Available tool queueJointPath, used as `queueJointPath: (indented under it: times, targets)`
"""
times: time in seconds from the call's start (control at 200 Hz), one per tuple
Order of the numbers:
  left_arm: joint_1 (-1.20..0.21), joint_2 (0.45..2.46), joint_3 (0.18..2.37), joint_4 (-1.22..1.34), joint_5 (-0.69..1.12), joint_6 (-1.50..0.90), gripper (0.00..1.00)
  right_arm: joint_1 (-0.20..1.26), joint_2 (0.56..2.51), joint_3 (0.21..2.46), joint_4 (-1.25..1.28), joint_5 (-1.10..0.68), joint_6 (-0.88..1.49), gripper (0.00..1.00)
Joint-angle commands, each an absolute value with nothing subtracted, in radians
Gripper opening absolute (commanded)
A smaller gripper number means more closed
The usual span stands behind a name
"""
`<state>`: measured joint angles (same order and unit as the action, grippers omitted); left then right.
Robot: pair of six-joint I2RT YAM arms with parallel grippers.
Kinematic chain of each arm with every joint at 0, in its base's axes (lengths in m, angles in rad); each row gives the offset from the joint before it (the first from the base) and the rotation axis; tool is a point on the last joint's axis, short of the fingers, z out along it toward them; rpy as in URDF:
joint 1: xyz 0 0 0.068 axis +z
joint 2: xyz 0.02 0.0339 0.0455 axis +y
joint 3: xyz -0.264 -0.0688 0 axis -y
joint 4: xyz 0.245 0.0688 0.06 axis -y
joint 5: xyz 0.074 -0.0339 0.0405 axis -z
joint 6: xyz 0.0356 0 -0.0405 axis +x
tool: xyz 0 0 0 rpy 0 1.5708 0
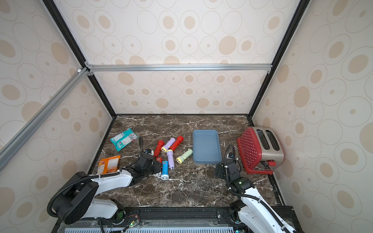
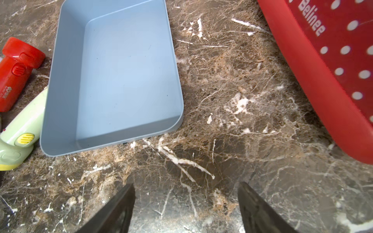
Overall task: Put the flashlights into the storage boxes
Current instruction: Pick up the flashlight from the center of the board.
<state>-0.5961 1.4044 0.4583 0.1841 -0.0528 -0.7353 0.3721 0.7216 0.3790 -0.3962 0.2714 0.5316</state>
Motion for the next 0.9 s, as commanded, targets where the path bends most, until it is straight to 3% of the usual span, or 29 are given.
queueJointPath:
  times: [0.0,0.09,0.185,0.285,0.63,0.895]
  targets:
    - [-0.604,1.455,0.499,0.1,-0.132,-0.72,0.51,0.381,0.721,0.367,-0.395,0.3,0.545,0.81]
    - [-0.612,1.483,0.519,0.067,-0.152,-0.721,0.5,0.383,0.734,0.371,-0.396,0.302,0.544,0.81]
    - [-0.619,1.48,0.535,0.028,-0.191,-0.727,0.38,0.384,0.736,0.374,-0.401,0.305,0.548,0.81]
    - [-0.621,1.443,0.547,-0.015,-0.228,-0.736,0.32,0.387,0.708,0.365,-0.406,0.311,0.551,0.81]
    - [-0.643,1.264,0.614,-0.042,-0.155,-0.781,0.34,0.387,0.672,0.354,-0.408,0.323,0.555,0.81]
    - [-0.695,1.425,0.84,0.058,-0.107,-0.843,0.34,0.387,0.652,0.351,-0.419,0.344,0.566,0.81]
